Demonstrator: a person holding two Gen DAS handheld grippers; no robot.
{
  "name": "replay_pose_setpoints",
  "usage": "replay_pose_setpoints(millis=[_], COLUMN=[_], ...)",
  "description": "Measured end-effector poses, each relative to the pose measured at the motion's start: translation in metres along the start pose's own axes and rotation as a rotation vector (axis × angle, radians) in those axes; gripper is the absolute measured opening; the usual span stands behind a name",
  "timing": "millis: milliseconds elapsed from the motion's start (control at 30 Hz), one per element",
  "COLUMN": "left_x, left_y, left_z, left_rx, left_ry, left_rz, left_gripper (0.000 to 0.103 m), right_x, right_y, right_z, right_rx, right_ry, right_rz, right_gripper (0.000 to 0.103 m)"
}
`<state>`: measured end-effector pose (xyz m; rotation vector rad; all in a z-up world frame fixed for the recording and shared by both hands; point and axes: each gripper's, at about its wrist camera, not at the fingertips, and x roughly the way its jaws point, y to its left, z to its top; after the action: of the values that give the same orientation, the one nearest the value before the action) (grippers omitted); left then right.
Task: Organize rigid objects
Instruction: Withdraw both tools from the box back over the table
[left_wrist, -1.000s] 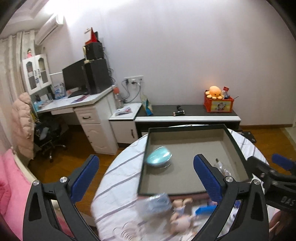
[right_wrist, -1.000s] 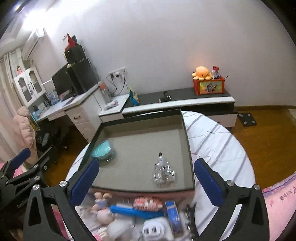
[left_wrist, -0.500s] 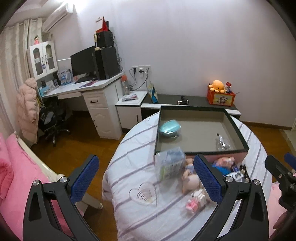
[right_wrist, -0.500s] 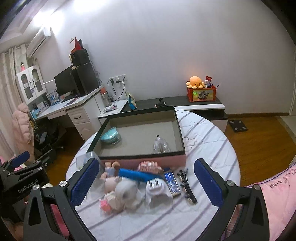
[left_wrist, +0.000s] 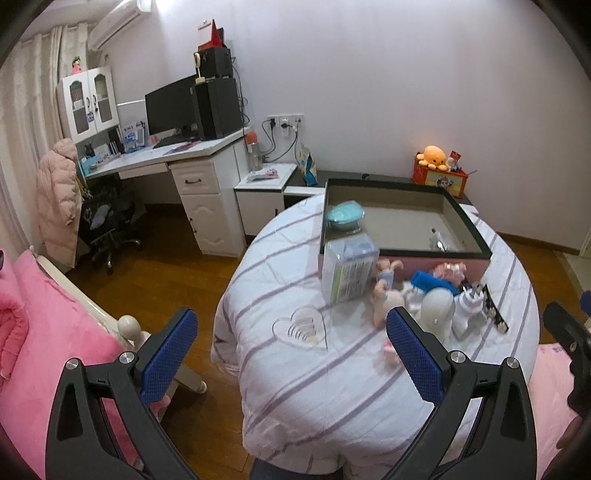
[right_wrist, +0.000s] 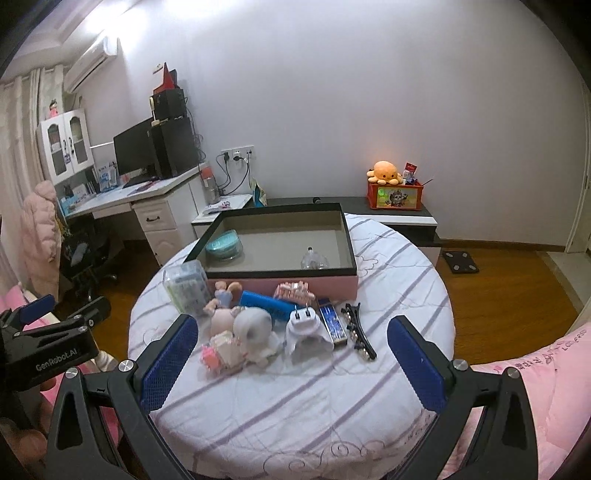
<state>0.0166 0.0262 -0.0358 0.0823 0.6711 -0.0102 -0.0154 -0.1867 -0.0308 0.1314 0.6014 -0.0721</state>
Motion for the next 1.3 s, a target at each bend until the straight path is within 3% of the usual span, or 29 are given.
replay_pose_setpoints(millis=[700,1300], left_x=[-0.007,0.012], left_y=[0.001,0.0], left_z=[-0.015,-0.02], left_rx=[0.015,0.018], left_ry=[0.032,0.072], left_rz=[-0.001,-0.017], left_gripper=[0.103,0.103], right_x=[0.006,0.019], right_y=[-0.001,-0.012], right_z=[-0.008,-0.017], right_rx=[0.062,0.038], right_ry=[0.087,0.121], right_rz=[0.085,0.03], right_gripper=[0.103,0.103])
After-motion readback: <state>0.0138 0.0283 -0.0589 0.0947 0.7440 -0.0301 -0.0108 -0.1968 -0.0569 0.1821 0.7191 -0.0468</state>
